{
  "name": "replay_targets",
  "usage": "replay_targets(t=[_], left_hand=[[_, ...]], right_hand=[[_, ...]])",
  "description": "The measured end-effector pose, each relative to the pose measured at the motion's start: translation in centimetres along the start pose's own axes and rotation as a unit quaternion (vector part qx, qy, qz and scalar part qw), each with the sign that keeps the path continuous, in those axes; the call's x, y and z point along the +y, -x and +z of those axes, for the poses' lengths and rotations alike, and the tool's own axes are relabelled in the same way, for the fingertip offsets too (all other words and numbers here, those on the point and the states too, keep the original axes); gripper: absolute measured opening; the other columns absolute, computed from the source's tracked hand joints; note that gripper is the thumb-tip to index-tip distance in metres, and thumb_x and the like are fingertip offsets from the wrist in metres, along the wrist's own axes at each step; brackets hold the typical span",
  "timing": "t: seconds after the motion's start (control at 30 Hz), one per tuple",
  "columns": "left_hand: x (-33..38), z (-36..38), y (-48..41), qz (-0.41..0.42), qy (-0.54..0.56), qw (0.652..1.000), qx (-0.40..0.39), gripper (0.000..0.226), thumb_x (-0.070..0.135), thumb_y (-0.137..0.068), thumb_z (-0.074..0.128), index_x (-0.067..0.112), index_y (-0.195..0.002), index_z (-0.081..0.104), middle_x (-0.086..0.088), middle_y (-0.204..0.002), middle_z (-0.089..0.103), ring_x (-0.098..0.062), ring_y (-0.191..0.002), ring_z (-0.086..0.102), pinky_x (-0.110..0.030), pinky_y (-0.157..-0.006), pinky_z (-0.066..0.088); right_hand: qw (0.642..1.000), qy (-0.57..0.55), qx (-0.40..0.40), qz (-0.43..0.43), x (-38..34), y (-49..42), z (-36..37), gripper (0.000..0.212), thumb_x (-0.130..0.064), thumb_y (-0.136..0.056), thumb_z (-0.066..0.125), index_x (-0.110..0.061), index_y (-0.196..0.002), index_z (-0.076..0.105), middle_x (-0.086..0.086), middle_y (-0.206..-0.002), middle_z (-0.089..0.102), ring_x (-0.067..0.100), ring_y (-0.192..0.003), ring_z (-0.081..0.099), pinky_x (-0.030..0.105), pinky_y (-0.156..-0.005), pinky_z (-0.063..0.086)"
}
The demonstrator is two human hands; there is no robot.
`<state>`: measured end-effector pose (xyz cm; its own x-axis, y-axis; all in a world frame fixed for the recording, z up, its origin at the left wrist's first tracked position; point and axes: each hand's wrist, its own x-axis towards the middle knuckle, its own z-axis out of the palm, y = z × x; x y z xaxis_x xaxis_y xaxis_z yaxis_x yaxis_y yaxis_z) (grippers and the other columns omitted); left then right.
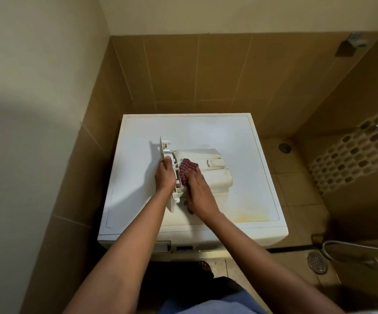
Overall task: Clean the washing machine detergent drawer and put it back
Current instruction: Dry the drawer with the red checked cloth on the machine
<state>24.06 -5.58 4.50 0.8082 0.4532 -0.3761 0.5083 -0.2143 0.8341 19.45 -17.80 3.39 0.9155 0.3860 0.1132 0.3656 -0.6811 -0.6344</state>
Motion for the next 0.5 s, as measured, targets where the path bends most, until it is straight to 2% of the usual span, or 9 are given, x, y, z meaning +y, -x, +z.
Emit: replay_targets(t=[0.07,0.13,0.17,0.27,0.3,0.4,0.5], left_hand=[[0.0,-0.1,0.2,0.002,-0.005,1.000,-0.005,0.050,0.043,-0.104,0.027,0.008,-0.128,0.052,-0.014,-0.121,0.061,-0.030,-0.102,0.058,-0.021,-0.071,0.037],[0.0,-0.5,0.4,0.014,-0.013,1.000,-0.016,0.048,0.043,-0.104,0.029,0.006,-0.123,0.053,-0.007,-0.101,0.059,-0.016,-0.074,0.055,-0.009,-0.048,0.036],[0.1,-0.7,0.5,0.019,-0.015,0.999,-0.022,0.046,0.042,-0.104,0.030,0.006,-0.119,0.054,-0.002,-0.093,0.056,-0.009,-0.066,0.049,-0.006,-0.042,0.035],[0.2,-1.0,0.7,0.041,-0.036,0.998,-0.031,0.041,0.041,-0.104,0.033,0.006,-0.106,0.054,0.000,-0.084,0.053,-0.010,-0.065,0.046,-0.006,-0.045,0.035],[0.4,-1.1,0.9,0.047,-0.042,0.998,-0.027,0.039,0.040,-0.104,0.033,0.007,-0.101,0.053,0.000,-0.081,0.053,-0.011,-0.064,0.046,-0.007,-0.045,0.035],[0.8,-1.2,1.3,0.059,-0.064,0.996,-0.014,0.041,0.042,-0.104,0.033,0.008,-0.090,0.053,0.003,-0.073,0.053,-0.013,-0.060,0.049,-0.012,-0.043,0.037],[1.0,-1.6,1.5,0.049,-0.050,0.997,-0.037,0.042,0.047,-0.102,0.035,0.018,-0.074,0.049,0.008,-0.070,0.053,-0.007,-0.059,0.051,-0.007,-0.041,0.035]], right_hand=[[0.999,0.046,0.014,-0.024,1.5,0.4,-0.7,0.046,0.004,-0.080,0.058,0.005,-0.126,0.052,0.022,-0.131,0.053,0.037,-0.128,0.045,0.044,-0.107,0.038],[0.995,0.093,0.039,-0.017,3.7,0.9,-1.8,0.041,0.000,-0.080,0.061,0.001,-0.121,0.056,0.020,-0.125,0.057,0.036,-0.114,0.055,0.043,-0.094,0.049],[0.993,0.107,0.050,0.015,4.9,1.2,-2.6,0.038,-0.005,-0.083,0.059,-0.003,-0.121,0.055,0.018,-0.124,0.058,0.034,-0.108,0.057,0.042,-0.087,0.051],[0.981,0.119,0.052,0.144,8.1,2.4,-4.8,0.029,-0.022,-0.092,0.046,-0.020,-0.121,0.045,0.005,-0.116,0.056,0.029,-0.094,0.058,0.037,-0.068,0.046],[0.978,0.111,0.043,0.171,8.8,2.4,-5.3,0.027,-0.024,-0.094,0.043,-0.024,-0.121,0.042,0.001,-0.116,0.056,0.028,-0.092,0.059,0.035,-0.067,0.044],[0.977,0.039,0.048,0.205,9.0,1.7,-5.6,0.024,-0.021,-0.093,0.044,-0.027,-0.117,0.041,-0.003,-0.114,0.056,0.031,-0.091,0.059,0.036,-0.071,0.044],[0.956,-0.102,0.112,0.251,8.6,1.5,-5.0,0.019,-0.014,-0.092,0.050,-0.019,-0.110,0.044,-0.002,-0.101,0.057,0.026,-0.092,0.059,0.032,-0.073,0.042]])
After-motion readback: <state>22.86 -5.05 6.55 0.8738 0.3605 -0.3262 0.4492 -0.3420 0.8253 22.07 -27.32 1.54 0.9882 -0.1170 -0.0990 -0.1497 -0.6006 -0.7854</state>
